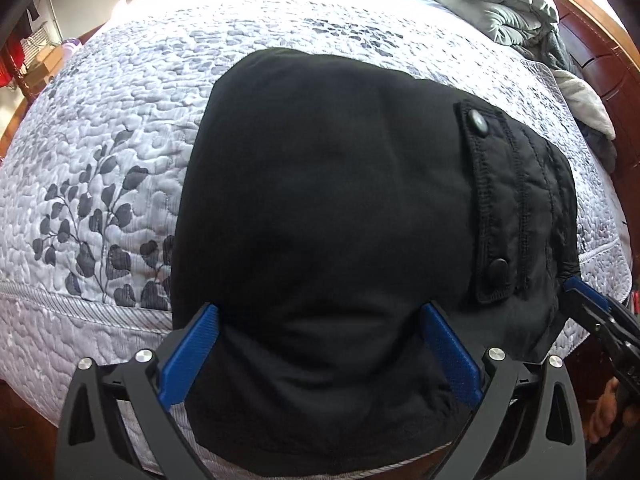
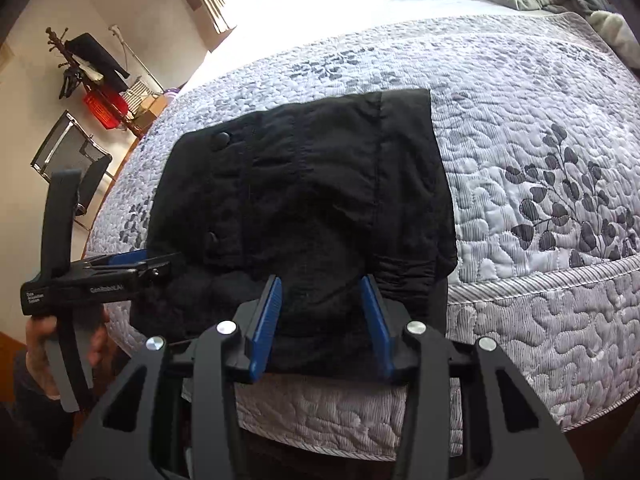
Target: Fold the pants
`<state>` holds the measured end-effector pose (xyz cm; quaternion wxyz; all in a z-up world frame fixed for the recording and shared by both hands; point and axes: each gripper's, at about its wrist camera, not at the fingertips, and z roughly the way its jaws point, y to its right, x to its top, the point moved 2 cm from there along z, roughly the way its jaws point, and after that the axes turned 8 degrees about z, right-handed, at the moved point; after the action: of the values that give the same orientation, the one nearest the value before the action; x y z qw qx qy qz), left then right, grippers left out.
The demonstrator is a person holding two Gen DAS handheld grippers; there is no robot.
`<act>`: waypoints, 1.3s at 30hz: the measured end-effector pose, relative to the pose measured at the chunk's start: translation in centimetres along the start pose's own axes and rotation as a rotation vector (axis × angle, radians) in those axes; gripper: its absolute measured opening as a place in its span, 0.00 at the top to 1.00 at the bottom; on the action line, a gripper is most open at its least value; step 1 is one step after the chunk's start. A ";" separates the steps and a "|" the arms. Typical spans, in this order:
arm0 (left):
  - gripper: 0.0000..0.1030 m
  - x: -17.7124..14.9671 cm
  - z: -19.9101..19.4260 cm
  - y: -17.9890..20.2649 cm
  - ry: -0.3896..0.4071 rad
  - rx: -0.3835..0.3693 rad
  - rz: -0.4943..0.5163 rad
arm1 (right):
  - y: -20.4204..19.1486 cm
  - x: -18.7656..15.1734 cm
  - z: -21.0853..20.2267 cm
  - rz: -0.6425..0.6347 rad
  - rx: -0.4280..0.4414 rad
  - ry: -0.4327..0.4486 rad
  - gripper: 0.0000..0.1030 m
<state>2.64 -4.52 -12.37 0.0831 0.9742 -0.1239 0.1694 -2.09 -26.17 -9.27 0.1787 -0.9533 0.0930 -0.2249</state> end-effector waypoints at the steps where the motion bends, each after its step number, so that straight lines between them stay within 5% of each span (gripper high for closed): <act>1: 0.03 0.1 0.1 -0.2 -0.006 -0.011 -0.008 | 0.1 0.1 0.3 0.003 0.004 0.000 0.61; 14: 0.06 -0.6 -2.3 -0.8 0.045 0.001 -0.002 | 0.1 0.8 -0.6 0.018 0.035 0.020 0.59; 17: 0.05 -1.5 -4.8 -0.8 0.098 0.023 -0.017 | -0.7 0.7 -1.7 -0.004 -0.004 0.043 0.41; 19: 0.04 -1.8 -6.5 -0.7 0.136 0.050 -0.021 | -1.4 0.5 -2.2 -0.020 -0.032 0.062 0.14; 20: 0.04 -2.0 -7.2 -0.6 0.152 0.062 -0.023 | -1.7 0.4 -2.5 -0.027 -0.052 0.072 0.09; 32: 0.04 -3.0 -13.3 0.1 0.274 0.150 -0.008 | -4.1 0.0 -4.1 -0.029 -0.113 0.117 0.06; 39: 0.04 -3.6 -14.3 0.1 0.274 0.145 -0.016 | -4.6 -0.1 -5.1 0.021 -0.138 0.123 0.05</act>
<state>-5.05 -0.91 -0.34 0.0299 0.9463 -0.0909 0.3089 -4.06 -23.43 -3.32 0.1089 -0.9467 0.1291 -0.2743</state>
